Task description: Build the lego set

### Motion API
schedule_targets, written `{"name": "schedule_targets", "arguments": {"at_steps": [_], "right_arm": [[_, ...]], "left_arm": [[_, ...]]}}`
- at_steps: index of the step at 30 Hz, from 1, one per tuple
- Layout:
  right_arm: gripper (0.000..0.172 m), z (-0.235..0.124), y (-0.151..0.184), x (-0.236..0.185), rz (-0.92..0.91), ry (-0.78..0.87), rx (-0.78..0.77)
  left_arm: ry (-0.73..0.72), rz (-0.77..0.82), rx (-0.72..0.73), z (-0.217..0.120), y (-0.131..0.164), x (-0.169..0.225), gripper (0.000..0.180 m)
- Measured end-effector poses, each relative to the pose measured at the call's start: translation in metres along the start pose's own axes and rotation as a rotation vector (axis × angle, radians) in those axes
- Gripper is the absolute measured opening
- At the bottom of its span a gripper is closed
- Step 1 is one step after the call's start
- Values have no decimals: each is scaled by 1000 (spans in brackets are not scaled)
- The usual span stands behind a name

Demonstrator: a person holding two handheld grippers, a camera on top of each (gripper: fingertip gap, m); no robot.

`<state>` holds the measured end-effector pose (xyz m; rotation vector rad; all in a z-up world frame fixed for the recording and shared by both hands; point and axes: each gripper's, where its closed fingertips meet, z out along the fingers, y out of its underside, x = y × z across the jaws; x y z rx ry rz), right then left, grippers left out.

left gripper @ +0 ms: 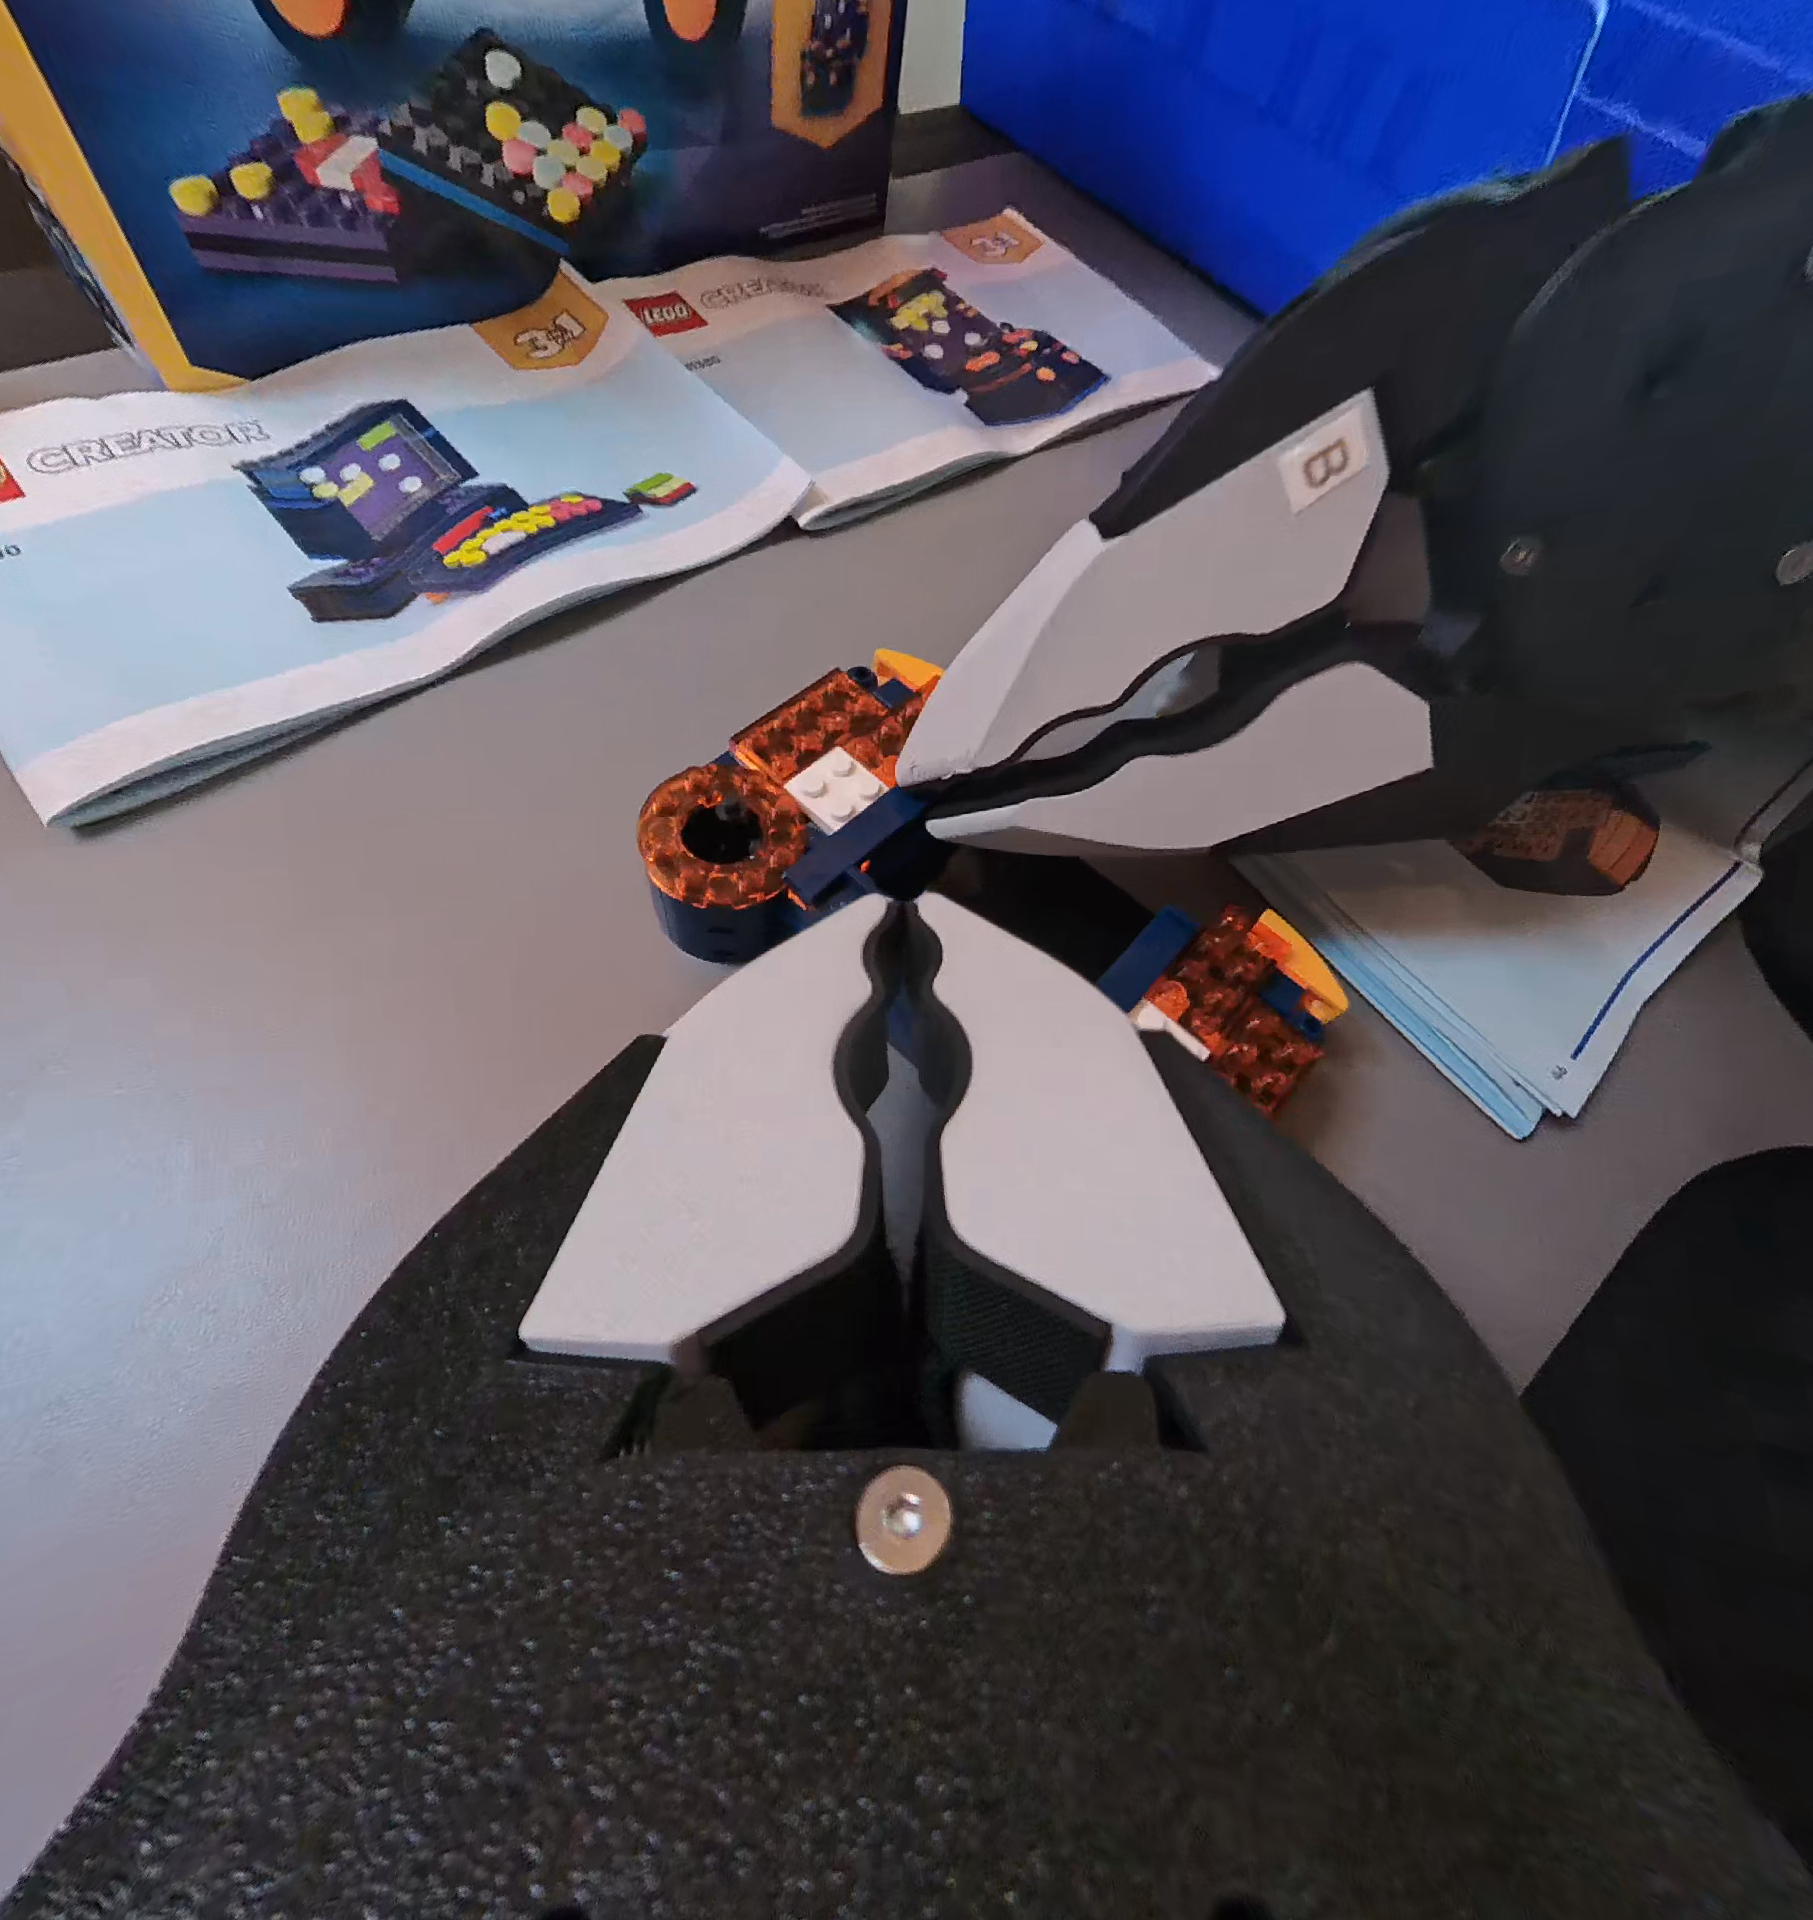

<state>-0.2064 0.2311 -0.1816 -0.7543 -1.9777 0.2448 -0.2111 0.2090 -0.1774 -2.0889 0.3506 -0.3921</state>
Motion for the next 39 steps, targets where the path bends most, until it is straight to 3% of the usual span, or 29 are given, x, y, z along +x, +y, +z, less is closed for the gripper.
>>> {"name": "schedule_targets", "arguments": {"at_steps": [6, 16, 19, 21, 25, 33, 39], "right_arm": [[5, 1, -1, 0, 0, 11, 8], [0, -1, -4, 3, 316, -110, 94], [2, -1, -2, 7, 239, -75, 105], [13, -2, -7, 6, 175, -65, 123], [12, 4, -5, -2, 62, -59, 76], [6, 7, -5, 1, -92, 38, 41], [6, 7, -6, 1, 64, -20, 80]], "left_arm": [[15, -12, -7, 1, 0, 3, 0], [11, -8, -13, 1, 1, 3, 0], [17, -10, -12, 1, 1, 3, 0], [25, -1, -12, 1, 1, 4, 0], [29, 26, 35, -2, -8, 5, 0], [71, 1, -25, 7, 2, 14, 0], [72, -4, -24, 7, 2, 14, 0]]}}
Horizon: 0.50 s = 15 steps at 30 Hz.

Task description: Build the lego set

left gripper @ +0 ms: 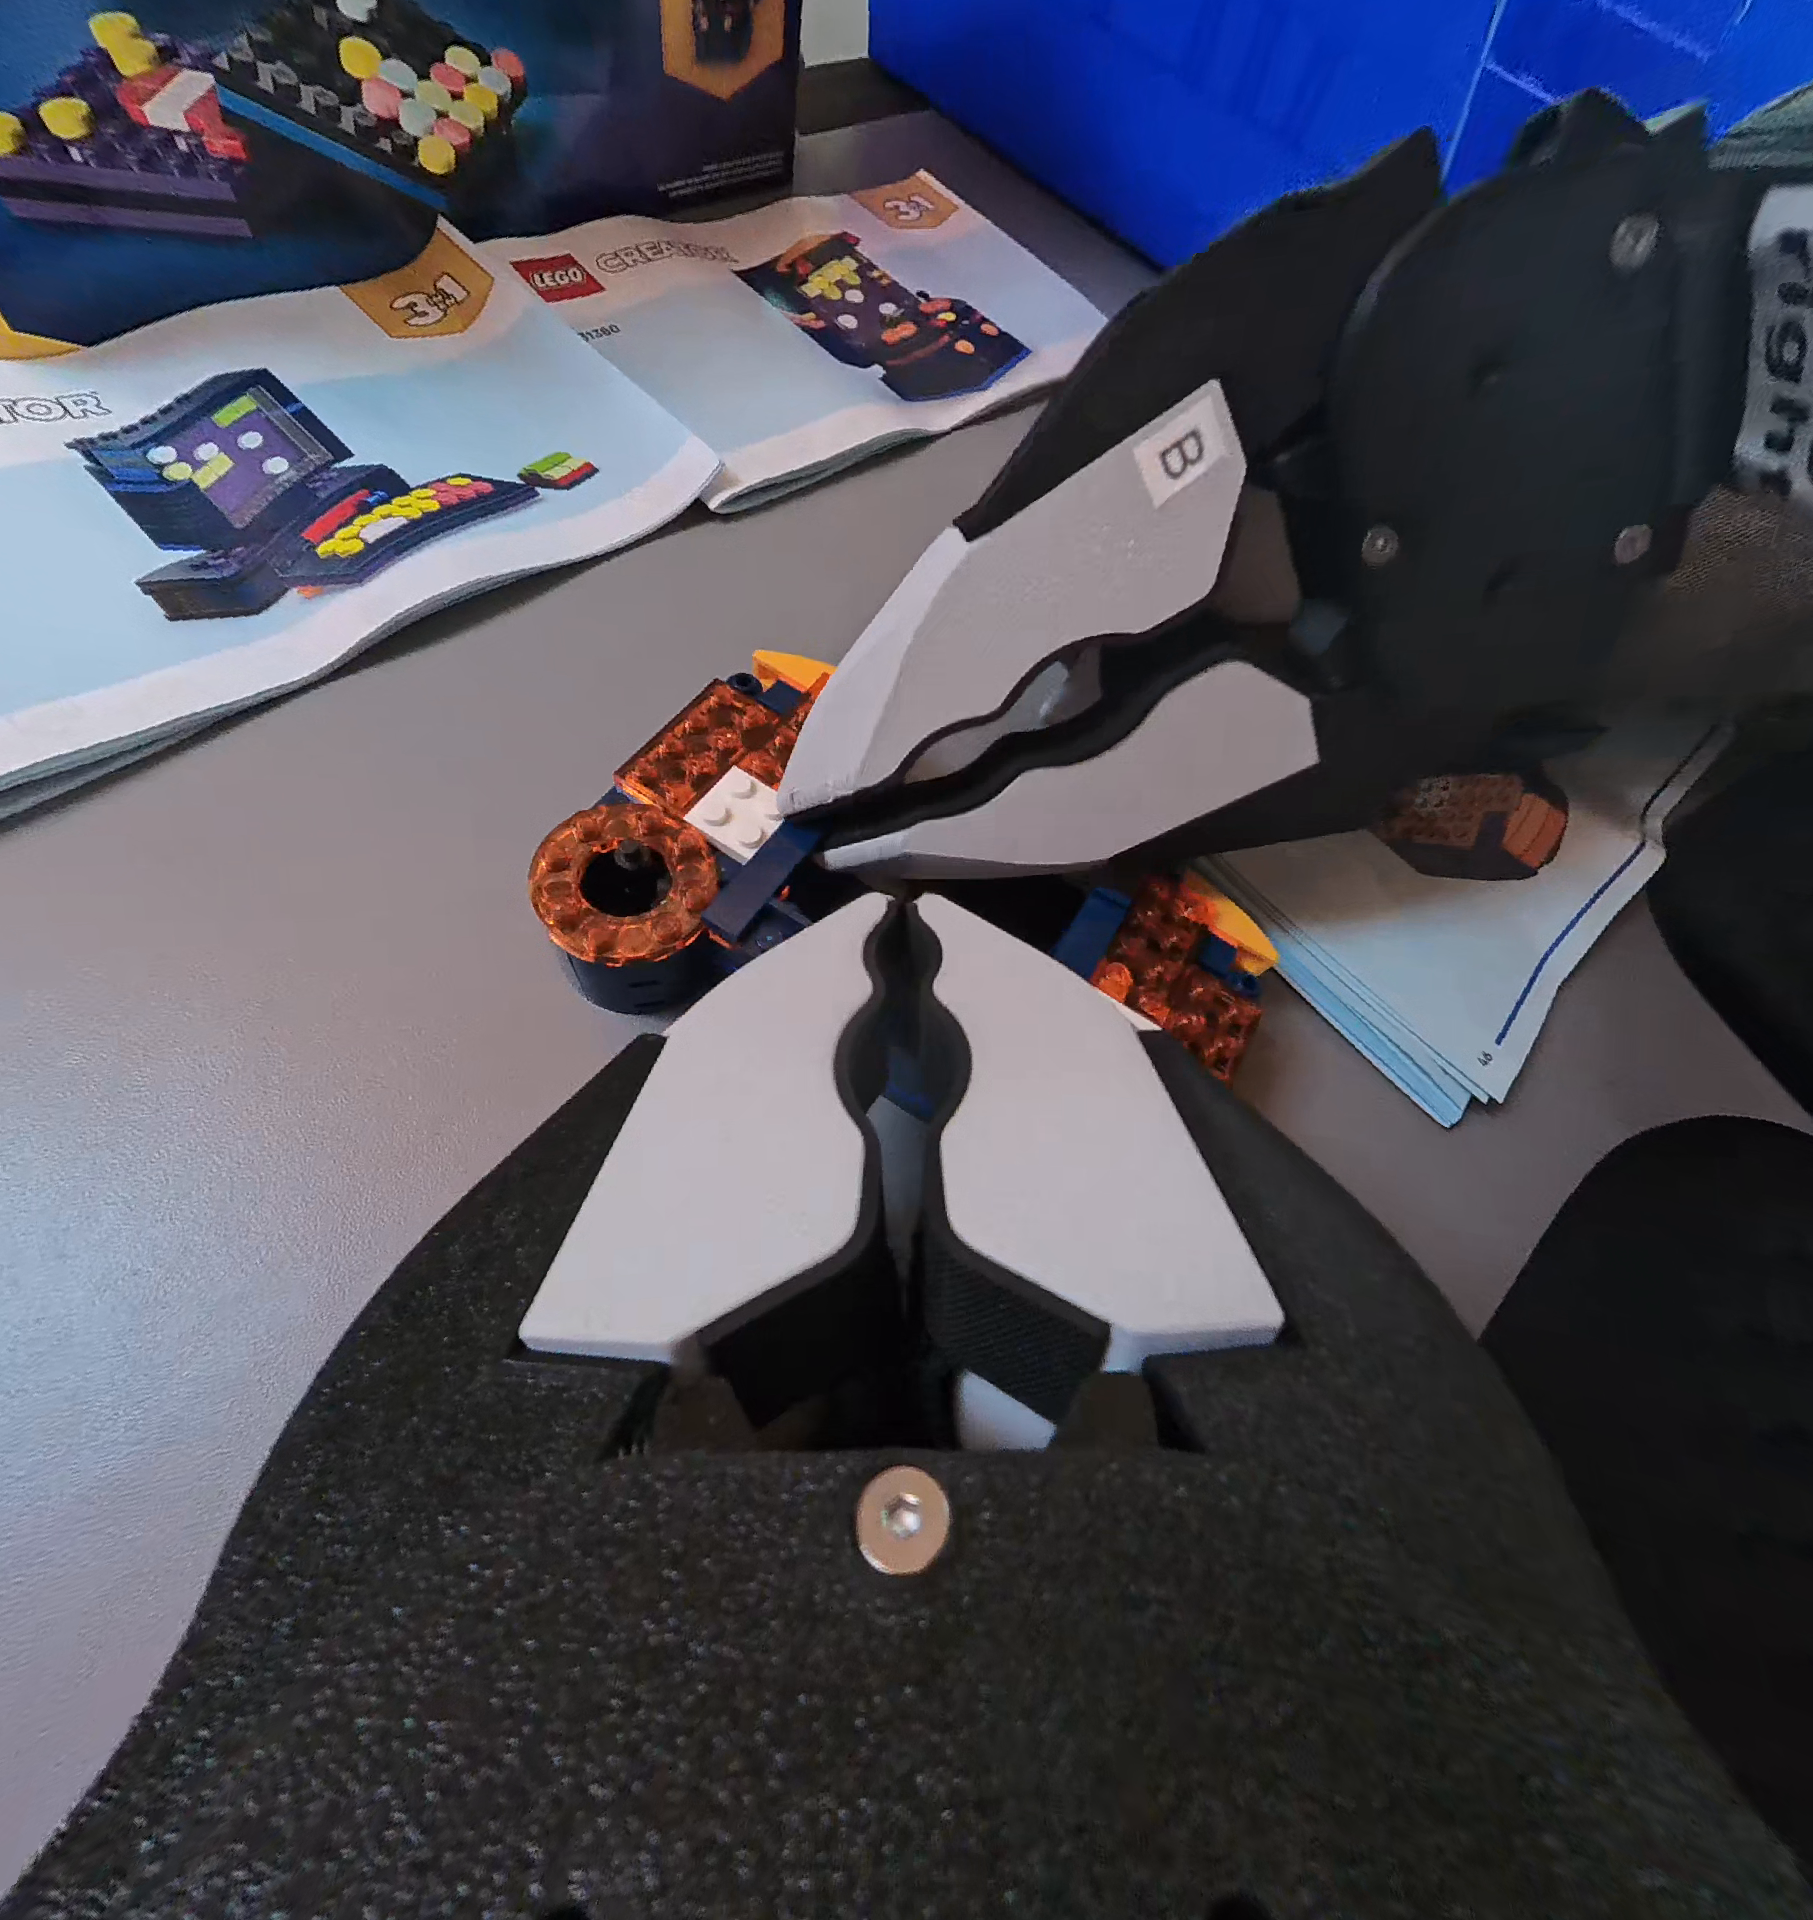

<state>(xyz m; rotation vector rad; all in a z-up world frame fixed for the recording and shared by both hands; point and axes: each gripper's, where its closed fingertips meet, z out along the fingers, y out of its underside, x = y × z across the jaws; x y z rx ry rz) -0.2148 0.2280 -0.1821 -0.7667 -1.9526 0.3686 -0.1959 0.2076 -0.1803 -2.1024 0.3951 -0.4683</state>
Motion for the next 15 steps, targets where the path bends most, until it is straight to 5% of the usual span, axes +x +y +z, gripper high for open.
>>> {"name": "schedule_targets", "arguments": {"at_steps": [15], "right_arm": [[3, -2, -2, 4, 570, -261, 119]], "left_arm": [[9, 4, 2, 0, 0, 2, 0]]}}
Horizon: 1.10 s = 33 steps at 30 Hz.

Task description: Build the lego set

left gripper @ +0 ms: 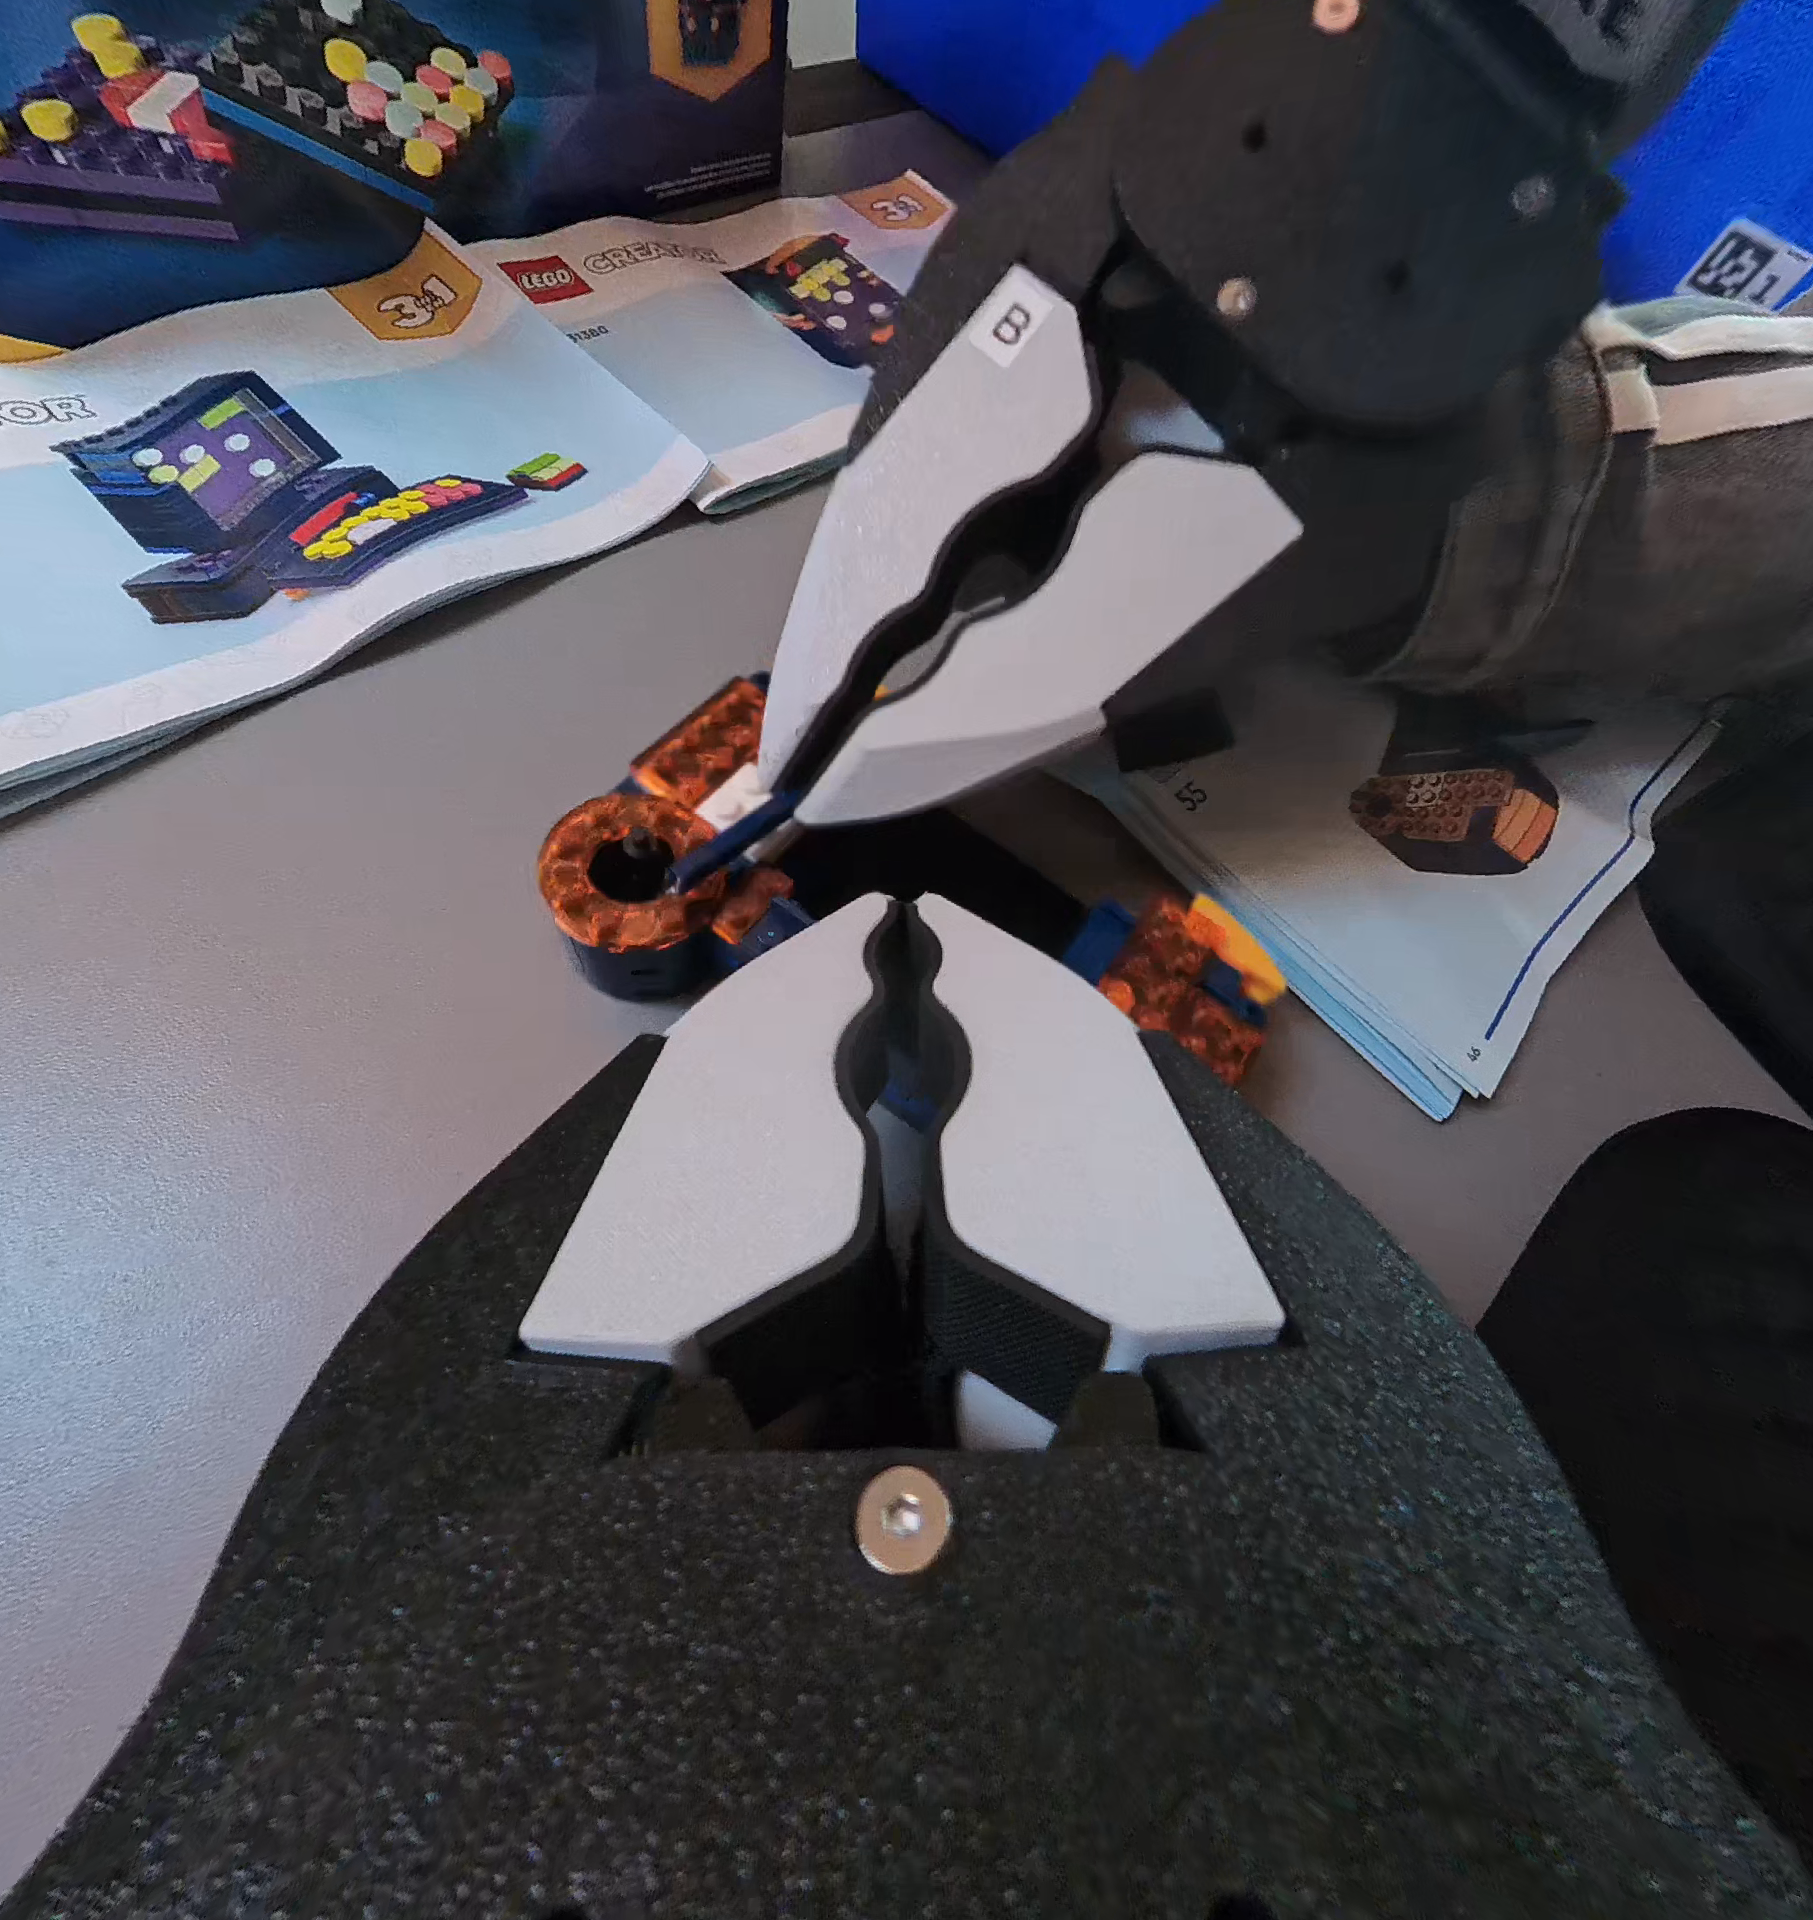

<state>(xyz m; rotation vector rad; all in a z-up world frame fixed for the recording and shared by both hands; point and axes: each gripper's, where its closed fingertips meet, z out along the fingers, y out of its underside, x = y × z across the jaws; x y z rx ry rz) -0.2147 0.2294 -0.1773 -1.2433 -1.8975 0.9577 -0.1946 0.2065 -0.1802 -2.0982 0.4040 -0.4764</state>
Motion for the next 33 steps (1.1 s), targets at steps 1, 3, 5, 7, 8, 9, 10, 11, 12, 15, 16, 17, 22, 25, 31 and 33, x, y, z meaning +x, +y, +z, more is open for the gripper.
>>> {"name": "schedule_targets", "arguments": {"at_steps": [1, 3, 5, 7, 8, 9, 10, 11, 12, 15, 16, 17, 22, 25, 31, 33], "right_arm": [[3, -1, 0, 1, -1, -11, -4], [3, -3, 3, 3, -144, 48, -38], [3, -3, 2, -2, -214, 56, -48], [2, -5, -4, -5, -208, 45, -22], [3, -9, -8, -4, -194, 47, -3], [3, -14, -12, -2, -177, 52, 6], [3, -21, -13, -1, -159, 54, 2], [2, -29, -11, -1, -136, 52, -18], [3, -38, -8, -1, -105, 46, -39], [3, -66, 19, -11, 40, -17, -151], [3, -74, 31, -13, 95, -33, -197], [3, -81, 43, -16, 138, -46, -235], [26, -95, 63, -17, 263, -86, -322], [21, -83, 14, -26, 302, -190, -143], [20, -24, 0, -56, 464, -526, -211], [20, -13, 2, -58, 507, -582, -230]], "left_arm": [[1, 1, 0, 0, 0, 0, 0], [-1, 3, 0, 0, 0, 0, 0], [-1, 4, 0, 0, 0, 0, 0], [2, 2, 0, 0, 0, 1, 0], [5, 0, 1, 0, 0, 1, 0], [13, -2, 3, -1, 0, 1, 0], [13, -6, 9, -1, -1, 1, 2], [15, -9, 25, -3, -3, 1, 4], [26, -5, 49, -7, -6, 2, 6], [70, 48, 135, -27, -19, 11, 10], [89, 81, 155, -34, -21, 16, 12], [89, 113, 157, -39, -21, 20, 15], [-23, 265, 79, -45, -8, 31, 9], [-92, 392, 59, -44, -5, 45, 5], [-123, 443, -34, -25, 14, 50, 3], [-148, 449, -56, -21, 19, 45, 2]]}}
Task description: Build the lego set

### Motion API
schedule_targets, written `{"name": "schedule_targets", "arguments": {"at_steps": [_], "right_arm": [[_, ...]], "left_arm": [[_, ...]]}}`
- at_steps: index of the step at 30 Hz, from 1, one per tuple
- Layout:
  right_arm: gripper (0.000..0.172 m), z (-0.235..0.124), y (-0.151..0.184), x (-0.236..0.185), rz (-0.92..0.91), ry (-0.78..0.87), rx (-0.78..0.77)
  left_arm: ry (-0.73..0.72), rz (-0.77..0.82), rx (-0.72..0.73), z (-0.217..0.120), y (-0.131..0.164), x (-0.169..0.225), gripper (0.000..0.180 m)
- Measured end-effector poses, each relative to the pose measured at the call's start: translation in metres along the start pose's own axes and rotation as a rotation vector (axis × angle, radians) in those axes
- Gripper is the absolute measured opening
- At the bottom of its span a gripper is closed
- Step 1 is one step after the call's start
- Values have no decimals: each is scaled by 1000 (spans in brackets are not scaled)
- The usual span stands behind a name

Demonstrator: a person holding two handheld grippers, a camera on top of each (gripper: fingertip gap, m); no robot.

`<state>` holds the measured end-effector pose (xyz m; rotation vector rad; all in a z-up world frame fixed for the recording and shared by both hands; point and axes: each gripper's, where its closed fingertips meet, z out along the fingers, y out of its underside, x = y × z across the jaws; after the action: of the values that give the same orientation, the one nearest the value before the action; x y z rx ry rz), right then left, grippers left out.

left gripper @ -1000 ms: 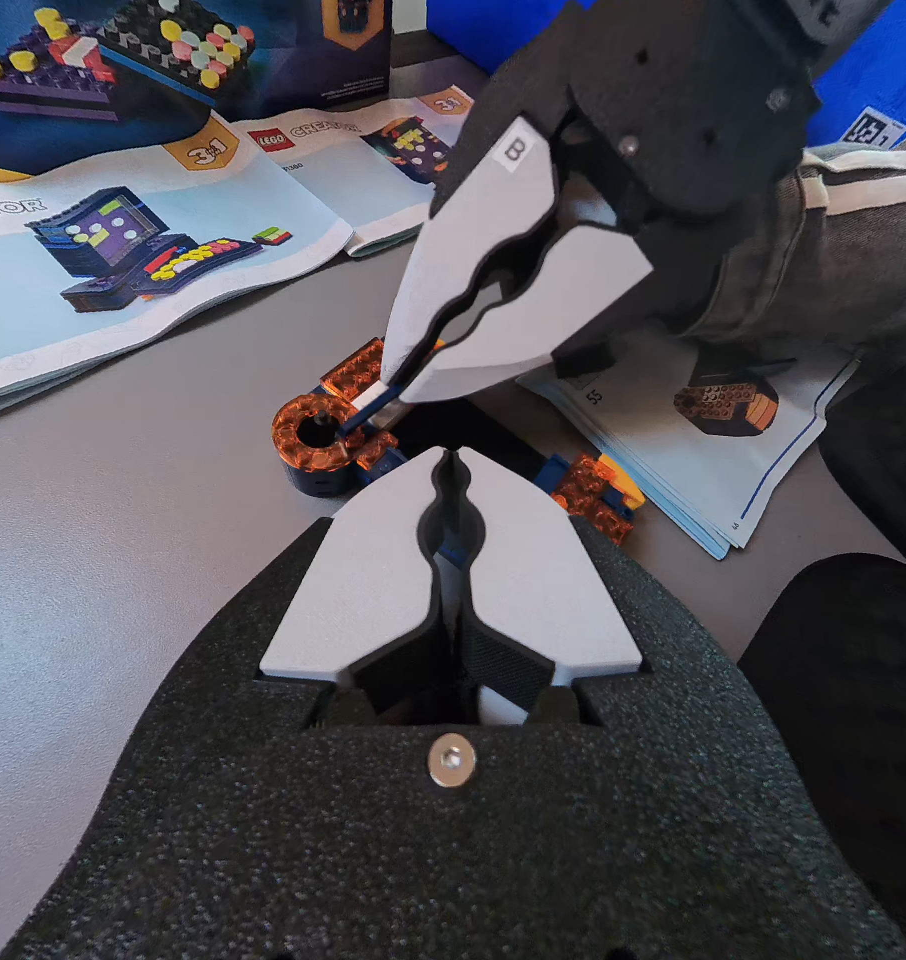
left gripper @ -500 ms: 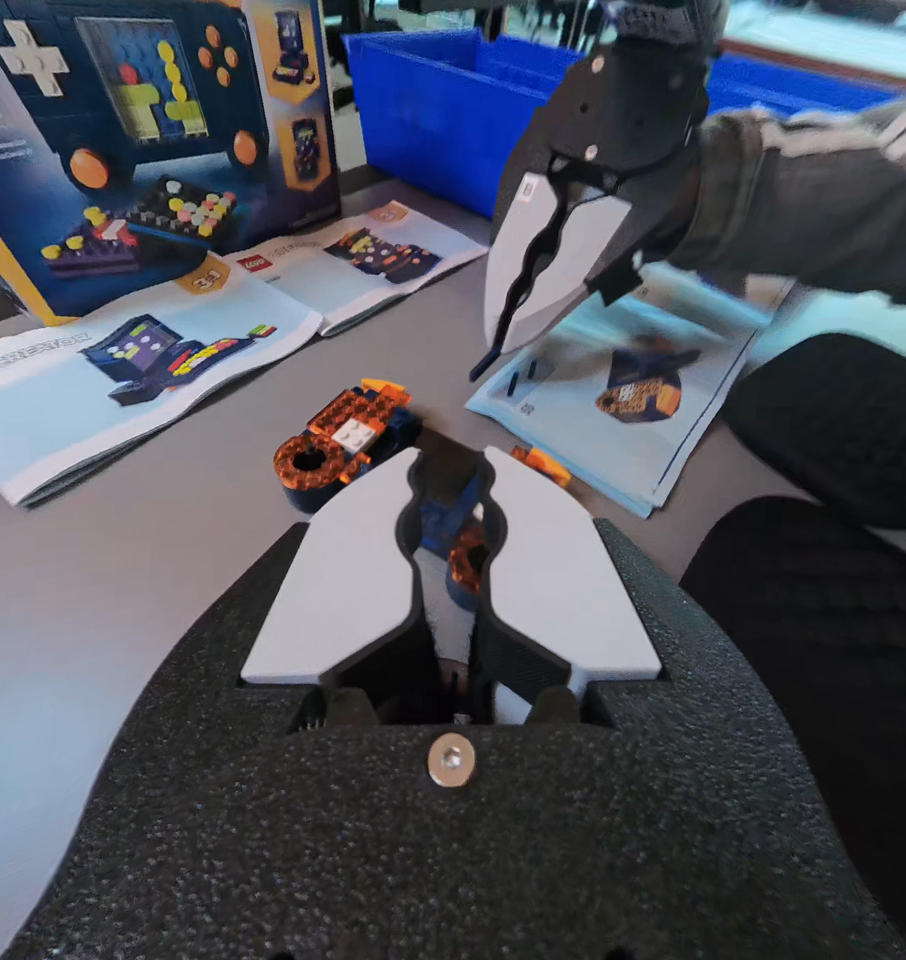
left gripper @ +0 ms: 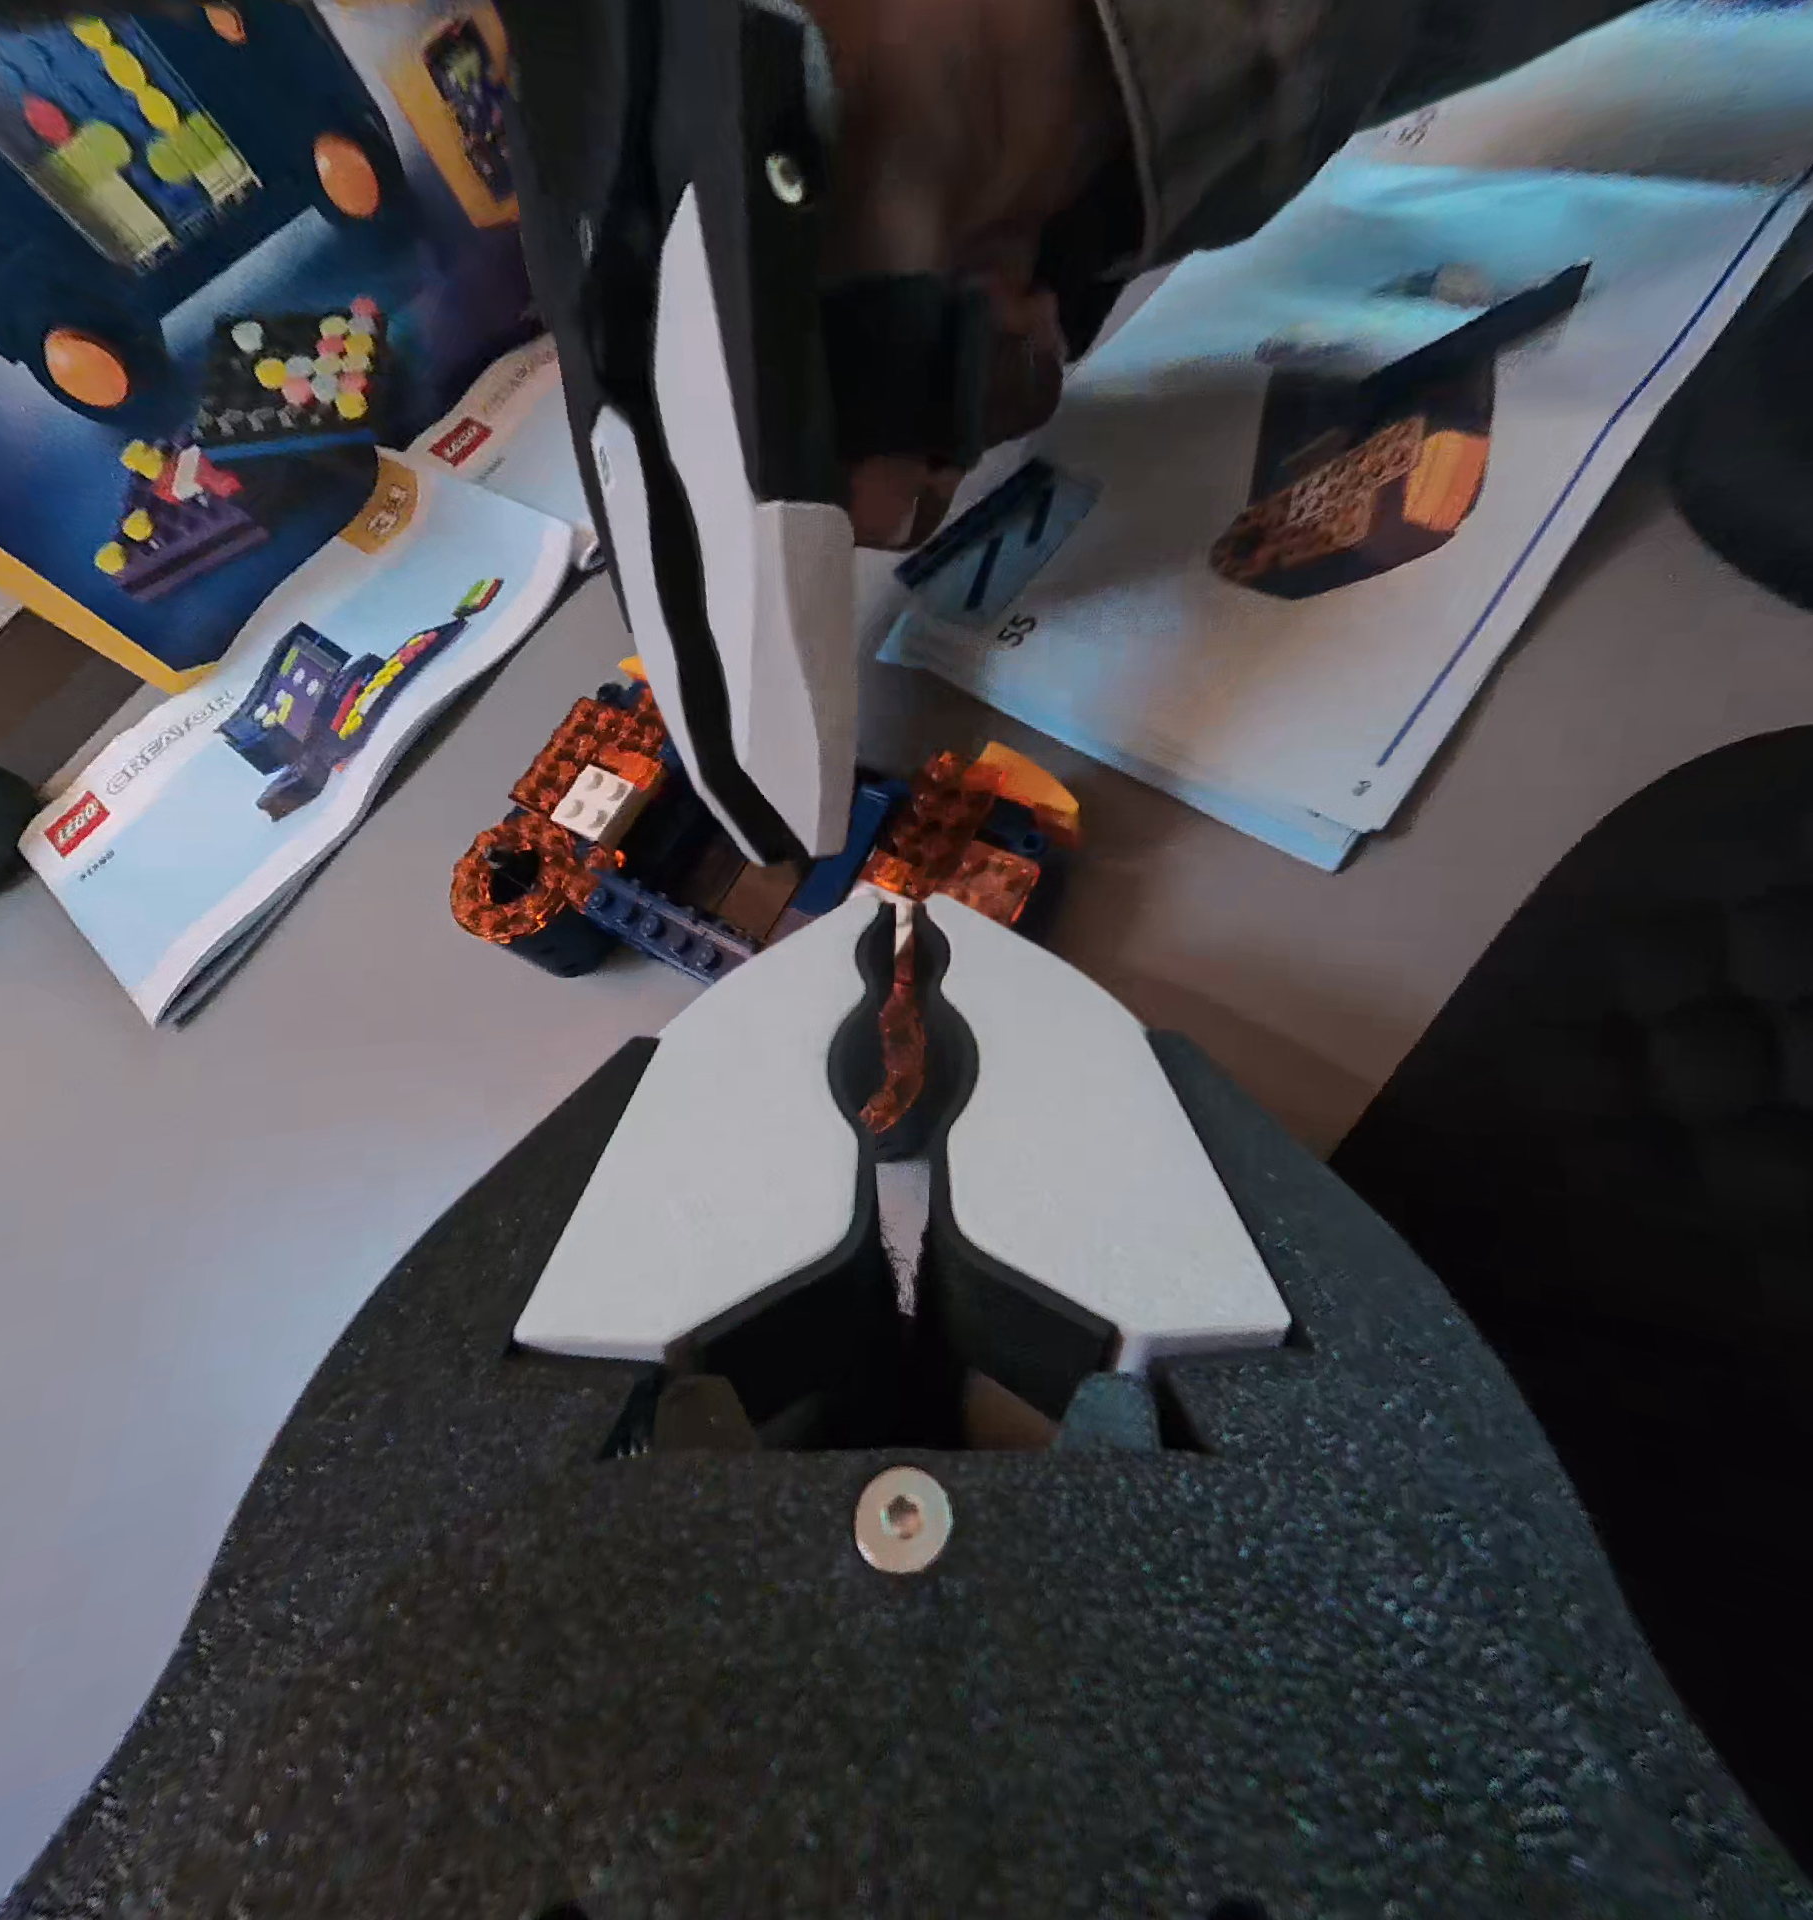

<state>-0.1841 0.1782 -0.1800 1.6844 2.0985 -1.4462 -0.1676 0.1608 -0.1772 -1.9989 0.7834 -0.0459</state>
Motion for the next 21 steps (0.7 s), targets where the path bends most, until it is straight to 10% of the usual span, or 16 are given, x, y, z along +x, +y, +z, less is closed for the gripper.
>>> {"name": "schedule_targets", "arguments": {"at_steps": [21], "right_arm": [[7, 9, 7, -3, -106, -87, -9]], "left_arm": [[67, -180, 30, 5, 5, -3, 0]]}}
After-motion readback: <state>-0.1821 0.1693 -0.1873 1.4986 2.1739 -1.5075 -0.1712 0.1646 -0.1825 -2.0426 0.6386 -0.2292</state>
